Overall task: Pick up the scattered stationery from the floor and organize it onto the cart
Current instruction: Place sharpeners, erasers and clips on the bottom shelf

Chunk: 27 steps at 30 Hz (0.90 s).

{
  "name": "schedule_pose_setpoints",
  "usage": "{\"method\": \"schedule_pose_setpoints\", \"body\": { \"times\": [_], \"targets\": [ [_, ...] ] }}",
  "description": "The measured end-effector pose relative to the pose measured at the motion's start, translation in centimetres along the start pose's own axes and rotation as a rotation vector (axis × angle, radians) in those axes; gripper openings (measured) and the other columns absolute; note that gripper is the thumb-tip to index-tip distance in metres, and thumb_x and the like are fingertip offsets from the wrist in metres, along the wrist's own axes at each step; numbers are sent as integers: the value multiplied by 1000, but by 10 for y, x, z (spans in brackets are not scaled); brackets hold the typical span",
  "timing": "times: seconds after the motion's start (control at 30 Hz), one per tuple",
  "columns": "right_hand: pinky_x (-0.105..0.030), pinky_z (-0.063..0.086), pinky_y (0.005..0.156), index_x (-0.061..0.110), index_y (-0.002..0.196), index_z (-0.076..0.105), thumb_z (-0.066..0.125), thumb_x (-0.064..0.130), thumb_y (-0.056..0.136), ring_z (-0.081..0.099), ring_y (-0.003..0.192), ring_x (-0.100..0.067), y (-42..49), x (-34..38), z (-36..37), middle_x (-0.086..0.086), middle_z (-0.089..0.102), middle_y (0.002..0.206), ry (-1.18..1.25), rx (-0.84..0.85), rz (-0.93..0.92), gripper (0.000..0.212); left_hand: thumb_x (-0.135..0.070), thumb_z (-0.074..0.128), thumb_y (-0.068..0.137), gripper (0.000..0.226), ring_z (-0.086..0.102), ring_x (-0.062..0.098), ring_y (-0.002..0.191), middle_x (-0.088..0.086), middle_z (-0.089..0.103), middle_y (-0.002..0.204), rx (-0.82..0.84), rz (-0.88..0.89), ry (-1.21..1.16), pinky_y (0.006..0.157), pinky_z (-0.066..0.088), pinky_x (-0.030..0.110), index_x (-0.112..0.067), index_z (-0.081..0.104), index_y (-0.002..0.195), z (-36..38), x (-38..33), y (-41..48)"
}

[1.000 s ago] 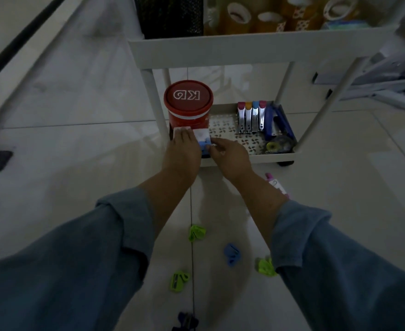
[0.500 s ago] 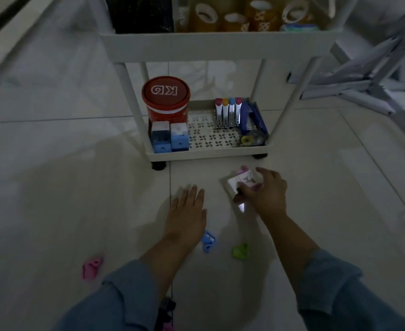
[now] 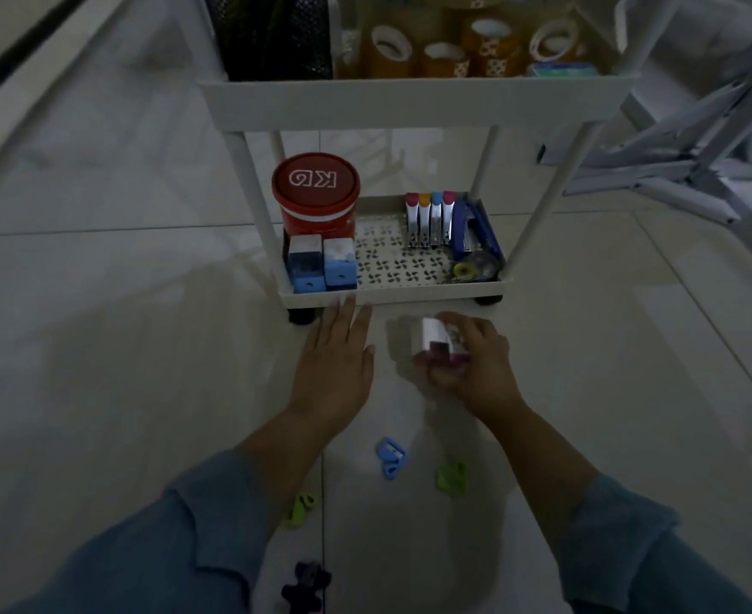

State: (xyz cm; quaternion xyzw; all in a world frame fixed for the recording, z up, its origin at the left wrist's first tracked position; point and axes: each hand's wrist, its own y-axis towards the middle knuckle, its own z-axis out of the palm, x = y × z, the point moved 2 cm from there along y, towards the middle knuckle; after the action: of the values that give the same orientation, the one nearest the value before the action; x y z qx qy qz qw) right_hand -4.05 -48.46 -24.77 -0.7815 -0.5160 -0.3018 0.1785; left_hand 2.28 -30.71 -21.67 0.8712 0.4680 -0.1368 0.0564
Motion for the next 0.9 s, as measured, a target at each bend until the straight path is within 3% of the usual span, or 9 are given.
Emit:
{"method": "schedule_pose_setpoints", "body": {
  "times": [0.07, 0.2, 0.37, 0.47, 0.6, 0.7, 0.8, 0.9],
  "targets": [
    [-20, 24, 90, 29, 129, 52, 74, 42, 65, 45, 111, -21, 12, 15, -6, -8, 50, 121, 61, -58, -61, 69, -27, 30, 100, 56, -1, 21, 147, 5, -1, 159, -64, 12, 31, 118, 5, 33, -18, 7, 150, -10, 10, 15],
    [-21, 42, 96, 27, 130, 52, 77, 26, 73, 43, 103, -12, 44, 53, -11, -8, 34, 121, 252, -15, -68, 62, -29, 34, 99, 59, 4, 30, 146, 9, 2, 159, -47, -16, 141, 117, 13, 41, -19, 7, 151, -21, 32, 40],
    [-20, 50, 86, 12, 129, 50, 82, 23, 67, 52, 97, -11, 76, 91, -14, -7, 45, 117, 284, -58, -152, 70, -29, 30, 100, 58, 3, 31, 146, 7, 4, 159, -51, -4, 281, 118, 11, 40, -19, 3, 151, -24, 40, 43],
    [-23, 47, 86, 6, 127, 45, 84, 17, 63, 52, 105, -15, 94, 102, -14, -9, 51, 120, 212, -140, -199, 76, -24, 33, 99, 58, 7, 30, 145, 9, 11, 158, -81, 51, 270, 118, 9, 38, -20, 5, 150, -27, 45, 47],
    [-35, 44, 92, 9, 128, 49, 80, 14, 67, 53, 112, -28, 107, 99, 2, -12, 55, 124, -59, 10, -255, 68, -20, 34, 99, 58, 6, 32, 146, 12, 11, 157, -71, 77, 249, 119, 5, 38, -18, 8, 150, -26, 48, 48],
    [-33, 36, 102, 14, 138, 42, 59, 5, 84, 44, 127, -27, 108, 95, 14, -10, 45, 142, -217, 106, -289, 58, -21, 30, 100, 58, 4, 31, 146, 11, 7, 158, -57, 80, 287, 119, 1, 38, -19, 3, 150, -25, 48, 48],
    [-30, 26, 111, 14, 141, 37, 54, 4, 86, 30, 138, -24, 104, 93, 23, -9, 33, 150, -206, 235, -330, 59, -19, 30, 99, 58, 4, 31, 146, 11, 7, 157, -57, 90, 305, 119, -1, 39, -18, 3, 150, -27, 47, 50],
    [-33, 31, 109, 8, 139, 38, 59, 21, 85, 34, 135, -26, 101, 91, 28, -16, 36, 146, 24, 113, -220, 59, -17, 32, 98, 60, 5, 32, 145, 11, 8, 157, -46, 90, 304, 119, 0, 38, -17, 3, 150, -28, 47, 50]
  ]
}}
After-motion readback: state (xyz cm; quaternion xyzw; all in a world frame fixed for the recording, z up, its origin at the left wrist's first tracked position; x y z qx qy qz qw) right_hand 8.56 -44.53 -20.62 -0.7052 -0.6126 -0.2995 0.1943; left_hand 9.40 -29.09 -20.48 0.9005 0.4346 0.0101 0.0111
